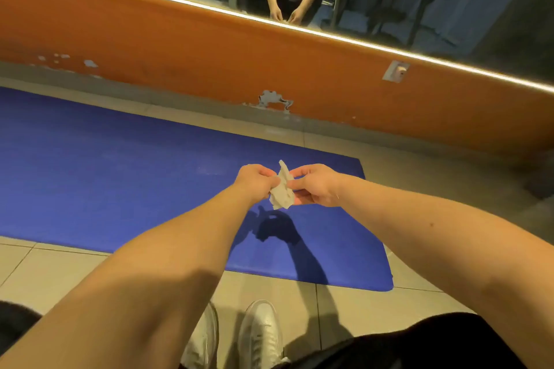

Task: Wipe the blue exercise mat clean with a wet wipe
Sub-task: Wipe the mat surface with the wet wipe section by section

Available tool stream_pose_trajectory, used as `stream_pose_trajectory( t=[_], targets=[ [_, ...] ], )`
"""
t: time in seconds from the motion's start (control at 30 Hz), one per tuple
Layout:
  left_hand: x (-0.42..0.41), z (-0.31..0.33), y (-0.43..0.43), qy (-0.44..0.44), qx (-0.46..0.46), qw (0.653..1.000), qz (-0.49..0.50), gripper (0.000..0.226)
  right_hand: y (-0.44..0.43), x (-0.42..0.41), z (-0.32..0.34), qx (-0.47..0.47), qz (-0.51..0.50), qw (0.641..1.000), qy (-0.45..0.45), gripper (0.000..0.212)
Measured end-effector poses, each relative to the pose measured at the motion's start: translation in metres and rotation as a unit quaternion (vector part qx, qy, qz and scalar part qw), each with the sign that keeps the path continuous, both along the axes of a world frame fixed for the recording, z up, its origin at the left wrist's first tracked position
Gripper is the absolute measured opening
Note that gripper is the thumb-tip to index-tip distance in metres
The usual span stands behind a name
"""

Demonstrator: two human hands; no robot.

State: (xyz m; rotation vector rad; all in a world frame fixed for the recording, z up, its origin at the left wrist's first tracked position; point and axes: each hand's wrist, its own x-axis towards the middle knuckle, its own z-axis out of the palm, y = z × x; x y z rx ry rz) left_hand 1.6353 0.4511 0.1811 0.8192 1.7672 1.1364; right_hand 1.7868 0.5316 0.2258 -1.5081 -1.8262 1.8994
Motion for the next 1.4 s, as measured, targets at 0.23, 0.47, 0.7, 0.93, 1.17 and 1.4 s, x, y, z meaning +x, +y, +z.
stream_pose_trajectory(
  t=[0.23, 0.47, 0.7, 0.93, 1.17, 1.4],
  targets=[
    [0.041, 0.006, 0.003, -0.016, 0.002, 0.999, -0.029, 0.012, 0.003, 0.052, 0.020, 0.029, -0.051, 0.998, -0.018, 0.038],
    [0.098, -0.035, 0.025, -0.013, -0.033, 0.997, -0.064, 0.005, 0.025, 0.117, -0.025, 0.022, -0.132, 0.991, -0.026, 0.037],
    [0.172, -0.095, 0.054, -0.033, -0.055, 0.987, -0.146, 0.012, 0.057, 0.193, -0.108, -0.016, -0.219, 0.974, -0.049, 0.022],
    [0.220, -0.183, 0.075, 0.103, -0.126, 0.973, -0.165, 0.012, 0.059, 0.251, -0.212, -0.022, -0.276, 0.957, -0.087, 0.004],
    [0.227, -0.236, 0.069, 0.373, -0.177, 0.879, -0.238, 0.050, 0.050, 0.286, -0.274, 0.252, -0.189, 0.916, -0.247, 0.016],
    [0.226, -0.266, 0.062, 0.468, -0.221, 0.813, -0.267, 0.084, 0.029, 0.299, -0.321, 0.274, -0.008, 0.916, -0.292, 0.039]
  ],
)
